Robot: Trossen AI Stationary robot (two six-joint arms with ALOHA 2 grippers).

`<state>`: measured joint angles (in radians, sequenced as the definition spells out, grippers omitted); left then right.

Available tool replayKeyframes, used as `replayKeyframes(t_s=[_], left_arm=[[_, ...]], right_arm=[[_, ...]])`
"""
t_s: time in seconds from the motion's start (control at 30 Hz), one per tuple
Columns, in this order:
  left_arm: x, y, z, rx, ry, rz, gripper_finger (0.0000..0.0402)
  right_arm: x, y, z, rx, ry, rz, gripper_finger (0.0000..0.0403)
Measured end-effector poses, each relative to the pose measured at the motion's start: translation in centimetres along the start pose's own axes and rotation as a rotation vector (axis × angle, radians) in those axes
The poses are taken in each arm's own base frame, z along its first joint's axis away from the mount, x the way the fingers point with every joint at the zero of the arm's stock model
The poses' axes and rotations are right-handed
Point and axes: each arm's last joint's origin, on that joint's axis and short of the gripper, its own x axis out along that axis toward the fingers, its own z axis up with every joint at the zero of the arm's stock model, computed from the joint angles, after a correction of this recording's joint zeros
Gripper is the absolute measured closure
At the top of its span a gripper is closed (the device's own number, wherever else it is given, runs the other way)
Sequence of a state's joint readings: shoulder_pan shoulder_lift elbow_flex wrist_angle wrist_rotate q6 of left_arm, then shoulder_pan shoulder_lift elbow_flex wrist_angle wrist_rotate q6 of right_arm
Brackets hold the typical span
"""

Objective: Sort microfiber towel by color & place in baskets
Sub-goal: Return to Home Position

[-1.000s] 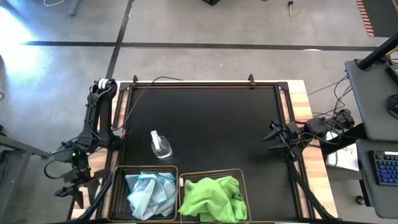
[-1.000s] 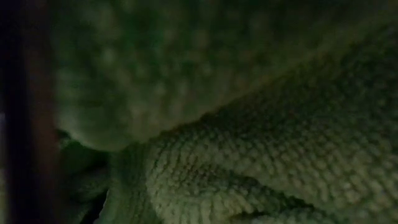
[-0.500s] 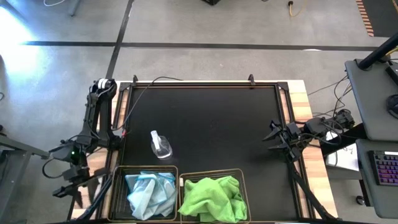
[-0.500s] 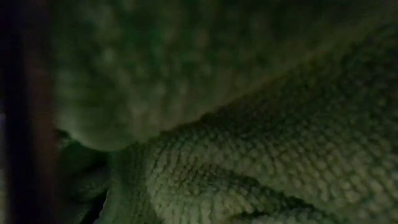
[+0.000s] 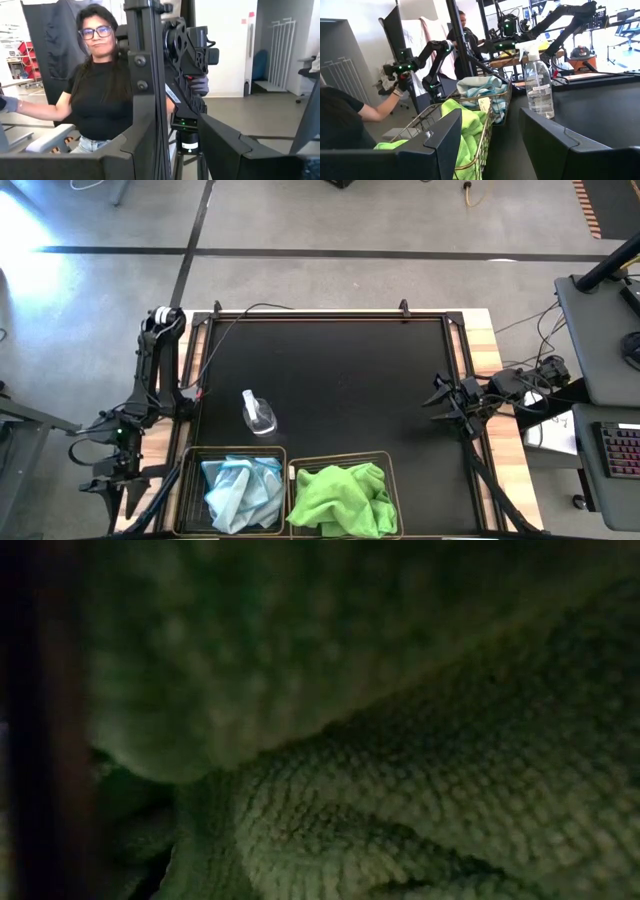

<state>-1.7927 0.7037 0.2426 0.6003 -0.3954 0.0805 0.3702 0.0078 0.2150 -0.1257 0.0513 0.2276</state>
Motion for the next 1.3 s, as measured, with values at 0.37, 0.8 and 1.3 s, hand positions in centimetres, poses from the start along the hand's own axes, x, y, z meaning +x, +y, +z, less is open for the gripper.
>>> replayKeyframes(t_s=[0.37,0.8,1.3], left_arm=[[-2.3,0.7,-3.2,-0.036,-0.115,0.005,0.0263],[-1.6,0.3,-2.6,0.002,-0.081,-0.044,0.0263],[-1.6,0.3,-2.9,0.028,-0.065,-0.051,0.0263]], right_arm=[[0.0,0.0,0.0,0.007,0.0,0.0,0.0211],[0.0,-0.1,-0.6,-0.121,0.061,-0.014,0.0211],[-0.1,-0.6,-2.4,-0.158,0.249,-0.041,0.0211]])
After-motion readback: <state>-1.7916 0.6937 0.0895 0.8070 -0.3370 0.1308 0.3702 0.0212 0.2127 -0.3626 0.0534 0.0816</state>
